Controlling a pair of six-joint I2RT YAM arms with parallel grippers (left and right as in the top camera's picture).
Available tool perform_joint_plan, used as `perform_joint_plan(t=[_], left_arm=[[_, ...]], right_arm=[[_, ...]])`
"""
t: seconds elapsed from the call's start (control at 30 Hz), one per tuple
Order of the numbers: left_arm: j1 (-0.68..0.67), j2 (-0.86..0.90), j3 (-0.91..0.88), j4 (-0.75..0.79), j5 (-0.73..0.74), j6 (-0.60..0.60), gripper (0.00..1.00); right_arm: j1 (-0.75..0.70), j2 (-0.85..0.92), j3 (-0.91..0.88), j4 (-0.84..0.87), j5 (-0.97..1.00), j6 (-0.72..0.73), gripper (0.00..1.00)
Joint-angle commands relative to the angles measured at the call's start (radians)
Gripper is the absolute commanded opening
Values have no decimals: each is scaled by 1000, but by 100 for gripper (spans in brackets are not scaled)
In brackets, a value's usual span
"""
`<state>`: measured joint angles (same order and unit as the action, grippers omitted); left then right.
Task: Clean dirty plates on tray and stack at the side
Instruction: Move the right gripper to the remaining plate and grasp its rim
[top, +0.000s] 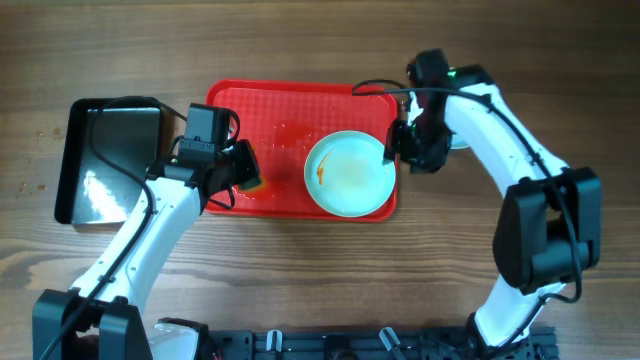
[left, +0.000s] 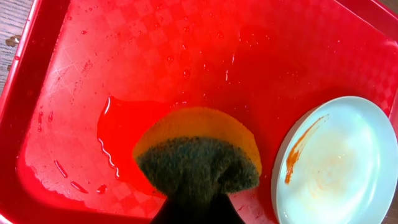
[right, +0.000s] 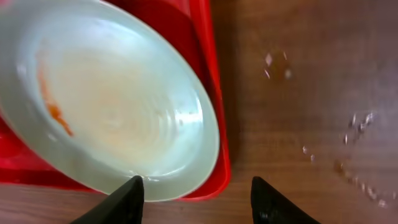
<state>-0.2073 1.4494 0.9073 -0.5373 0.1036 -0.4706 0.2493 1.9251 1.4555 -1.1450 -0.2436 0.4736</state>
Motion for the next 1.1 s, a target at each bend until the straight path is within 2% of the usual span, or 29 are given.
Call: perform_joint_plan(t=[0.0, 0.1, 0.2, 0.5, 0.63, 0.7, 0.8, 0.9, 1.0, 1.07], left_arm=[[2, 6, -6, 3, 13, -10, 4], [2, 6, -6, 4, 13, -10, 4], [2, 6, -6, 3, 13, -10, 4], [2, 6, -6, 11, 13, -10, 4], [2, 6, -6, 11, 13, -10, 4], [2, 6, -6, 11, 13, -10, 4], [2, 6, -6, 11, 13, -10, 4], [2, 6, -6, 11, 13, -10, 4], [2, 6, -6, 11, 13, -10, 4], [2, 6, -6, 9, 13, -10, 4]], right_arm=[[39, -1, -66, -5, 43, 122, 54], [122, -1, -127, 21, 61, 138, 54], [175, -1, -127, 2, 148, 219, 57], [180, -1, -144, 83, 109, 238, 58], [180, -1, -209, 124, 105, 262, 57], [180, -1, -237, 164, 69, 245, 53], [180, -1, -237, 192, 50, 206, 53], [180, -1, -224, 158, 57, 196, 55], [180, -16, -126, 3, 195, 195, 60], [180, -31, -87, -32, 208, 179, 60]])
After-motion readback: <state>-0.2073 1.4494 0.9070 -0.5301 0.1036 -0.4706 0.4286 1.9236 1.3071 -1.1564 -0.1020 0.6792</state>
